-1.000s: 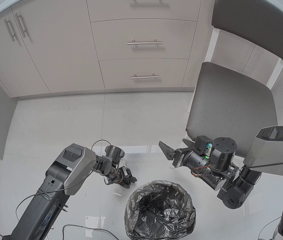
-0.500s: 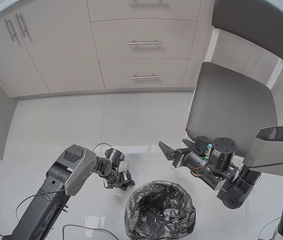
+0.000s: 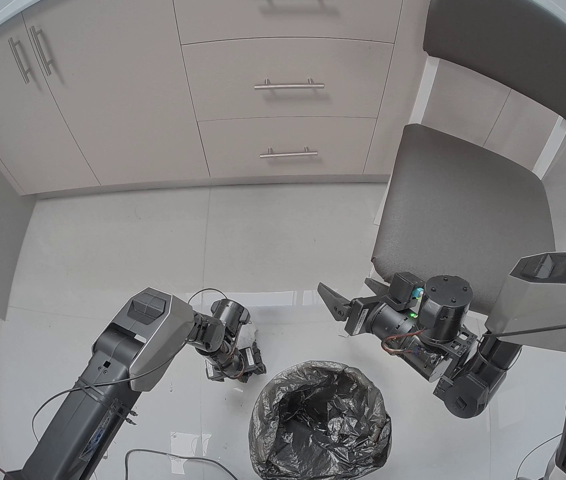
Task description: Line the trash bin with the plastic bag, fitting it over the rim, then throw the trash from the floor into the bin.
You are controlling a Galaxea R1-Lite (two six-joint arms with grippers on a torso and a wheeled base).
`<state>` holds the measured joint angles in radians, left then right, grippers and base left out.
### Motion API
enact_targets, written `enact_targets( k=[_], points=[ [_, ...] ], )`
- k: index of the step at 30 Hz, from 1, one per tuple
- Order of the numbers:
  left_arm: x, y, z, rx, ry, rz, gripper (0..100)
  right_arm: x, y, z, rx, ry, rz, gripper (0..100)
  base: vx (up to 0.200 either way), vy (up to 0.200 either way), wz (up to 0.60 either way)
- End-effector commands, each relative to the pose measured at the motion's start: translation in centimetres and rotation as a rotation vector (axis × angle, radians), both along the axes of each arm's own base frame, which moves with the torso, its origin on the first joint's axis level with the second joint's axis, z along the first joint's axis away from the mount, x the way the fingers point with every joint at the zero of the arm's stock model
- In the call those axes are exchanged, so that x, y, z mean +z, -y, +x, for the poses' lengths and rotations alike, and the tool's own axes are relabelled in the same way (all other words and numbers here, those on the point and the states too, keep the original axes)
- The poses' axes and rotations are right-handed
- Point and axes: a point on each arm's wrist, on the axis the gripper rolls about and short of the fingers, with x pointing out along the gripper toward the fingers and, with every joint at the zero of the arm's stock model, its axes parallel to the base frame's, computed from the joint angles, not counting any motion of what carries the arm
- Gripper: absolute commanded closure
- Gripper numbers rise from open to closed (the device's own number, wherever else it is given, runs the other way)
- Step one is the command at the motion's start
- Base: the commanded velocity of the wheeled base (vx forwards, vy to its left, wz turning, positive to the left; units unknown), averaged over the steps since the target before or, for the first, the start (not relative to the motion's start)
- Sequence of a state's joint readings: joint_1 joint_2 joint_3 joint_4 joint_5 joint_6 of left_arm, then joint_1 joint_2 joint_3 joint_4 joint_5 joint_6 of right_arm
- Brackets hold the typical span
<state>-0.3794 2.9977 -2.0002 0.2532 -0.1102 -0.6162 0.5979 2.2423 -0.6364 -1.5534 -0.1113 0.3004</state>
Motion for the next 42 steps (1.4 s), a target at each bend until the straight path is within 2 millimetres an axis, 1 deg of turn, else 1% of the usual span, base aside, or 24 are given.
enact_targets(
  k=[1,13,17,19,20,21,25,27,28,29,30,32,33,34,36,39,41,42],
  points=[
    [0.1,0.3,-0.1,-0.007,0.0,0.0,100,0.1,0.0,0.0,0.0,0.013,0.009,0,0.0,0.0,0.0],
    [0.2,0.6,0.1,-0.012,0.035,-0.012,100,0.1,0.0,0.1,-0.003,0.014,0.01,0,0.0,0.0,0.0],
    [0.7,0.6,0.3,-0.009,0.045,-0.015,100,0.1,0.0,0.1,-0.003,0.014,0.01,0,0.0,0.0,0.0],
    [1.4,0.6,0.4,-0.006,0.048,-0.017,100,0.1,0.0,0.1,0.0,0.014,0.01,0,0.0,0.0,0.0],
    [1.4,0.6,0.4,-0.006,0.048,-0.017,100,0.1,0.0,0.1,0.0,0.014,0.01,0,0.0,0.0,0.0],
    [2.5,0.7,0.2,-0.001,0.021,-0.002,100,0.1,0.0,0.0,0.001,0.013,0.009,0,0.0,0.0,0.0],
    [5.8,1.2,-1.0,-0.005,-0.059,0.083,100,0.0,0.0,-0.1,0.004,0.01,0.004,0,0.0,0.0,0.0],
    [7.1,1.6,-1.6,-0.003,-0.085,0.118,100,0.0,0.0,-0.1,0.004,0.01,0.004,0,0.0,0.0,0.0],
    [7.2,1.6,-1.6,-0.001,-0.084,0.119,100,0.0,0.0,-0.1,0.004,0.01,0.004,0,0.0,0.0,0.0],
    [8.5,1.8,-1.9,0.009,-0.097,0.129,100,0.1,0.0,0.0,0.004,0.013,0.006,0,0.0,0.0,0.0],
    [9.3,1.8,-2.0,0.013,-0.104,0.131,100,0.2,0.0,-0.1,0.004,0.014,0.007,0,0.0,0.0,0.0],
    [9.5,1.9,-2.1,0.012,-0.105,0.131,100,0.2,0.0,-0.1,0.004,0.014,0.007,0,0.0,0.0,0.0],
    [11.3,2.3,-2.6,-0.001,-0.116,0.139,100,0.3,0.0,-0.1,0.003,0.017,0.008,0,0.0,0.0,0.0],
    [12.0,2.5,-2.9,-0.005,-0.116,0.146,100,0.3,0.1,0.0,0.001,0.017,0.008,0,0.0,0.0,0.0],
    [12.9,2.8,-3.3,-0.018,-0.123,0.158,100,0.3,0.1,0.0,0.001,0.018,0.009,0,0.0,0.0,0.0],
    [14.8,3.3,-4.3,-0.044,-0.149,0.175,100,0.6,0.1,-0.2,0.003,0.023,0.01,0,0.0,0.0,0.0],
    [15.0,3.3,-4.4,-0.045,-0.151,0.176,100,0.6,0.1,-0.2,0.003,0.023,0.009,0,0.0,0.0,0.0],
    [17.0,3.7,-5.6,-0.06,-0.187,0.194,100,0.6,0.2,-0.3,0.005,0.03,-0.01,0,0.0,0.0,0.0]
  ],
)
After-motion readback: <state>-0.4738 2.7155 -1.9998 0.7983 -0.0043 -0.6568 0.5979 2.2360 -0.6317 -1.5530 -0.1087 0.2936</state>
